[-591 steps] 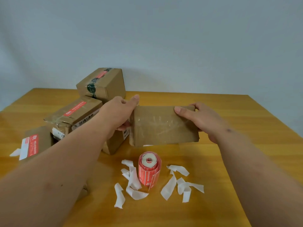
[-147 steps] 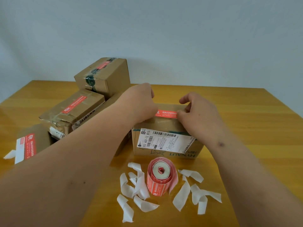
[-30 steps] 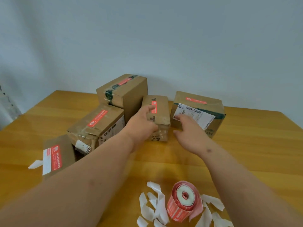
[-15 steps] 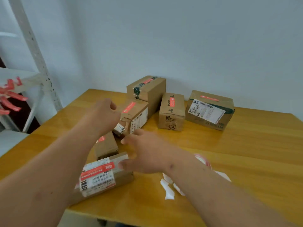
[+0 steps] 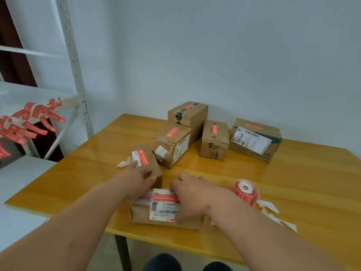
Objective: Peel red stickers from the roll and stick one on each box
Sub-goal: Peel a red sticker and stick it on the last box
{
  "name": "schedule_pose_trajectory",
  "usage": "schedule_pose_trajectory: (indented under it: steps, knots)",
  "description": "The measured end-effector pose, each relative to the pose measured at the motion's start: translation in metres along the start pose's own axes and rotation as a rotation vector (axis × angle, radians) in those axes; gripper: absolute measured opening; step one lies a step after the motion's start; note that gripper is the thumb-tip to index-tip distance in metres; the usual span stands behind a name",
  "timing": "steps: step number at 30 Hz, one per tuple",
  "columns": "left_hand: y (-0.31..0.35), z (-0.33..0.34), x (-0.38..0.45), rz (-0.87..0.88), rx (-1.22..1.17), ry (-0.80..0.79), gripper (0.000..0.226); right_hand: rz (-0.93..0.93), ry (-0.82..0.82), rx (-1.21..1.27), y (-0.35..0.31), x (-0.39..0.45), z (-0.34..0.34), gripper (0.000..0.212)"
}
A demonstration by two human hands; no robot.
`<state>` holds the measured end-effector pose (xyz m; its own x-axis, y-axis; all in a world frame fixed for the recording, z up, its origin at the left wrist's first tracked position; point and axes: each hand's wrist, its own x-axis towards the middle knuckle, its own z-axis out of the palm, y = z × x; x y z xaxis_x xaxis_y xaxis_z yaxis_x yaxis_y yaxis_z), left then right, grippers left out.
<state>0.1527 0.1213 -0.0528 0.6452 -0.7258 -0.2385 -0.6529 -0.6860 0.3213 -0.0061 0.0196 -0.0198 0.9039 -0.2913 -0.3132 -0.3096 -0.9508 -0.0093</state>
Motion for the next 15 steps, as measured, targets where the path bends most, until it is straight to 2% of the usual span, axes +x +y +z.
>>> schedule_pose_trajectory:
  steps: [4, 6, 9, 10, 15]
  knots:
    - [0.007, 0.001, -0.002, -0.007, -0.082, 0.142, 0.032, 0.185, -0.178, 0.223, 0.023, -0.020, -0.020, 0.052]
    - [0.008, 0.003, -0.004, -0.035, -0.087, 0.174, 0.038, 0.238, -0.185, 0.300, 0.034, -0.030, -0.033, 0.047]
    - [0.012, 0.008, -0.007, -0.097, -0.031, 0.175, 0.066, 0.334, -0.024, 0.397, 0.044, -0.035, -0.042, 0.052]
    - [0.015, 0.009, -0.009, -0.103, -0.019, 0.176, 0.069, 0.378, 0.044, 0.435, 0.046, -0.032, -0.040, 0.052]
    - [0.031, 0.003, -0.027, 0.074, 0.055, 0.073, 0.044, 0.589, 0.313, 0.540, 0.051, -0.002, -0.015, 0.076]
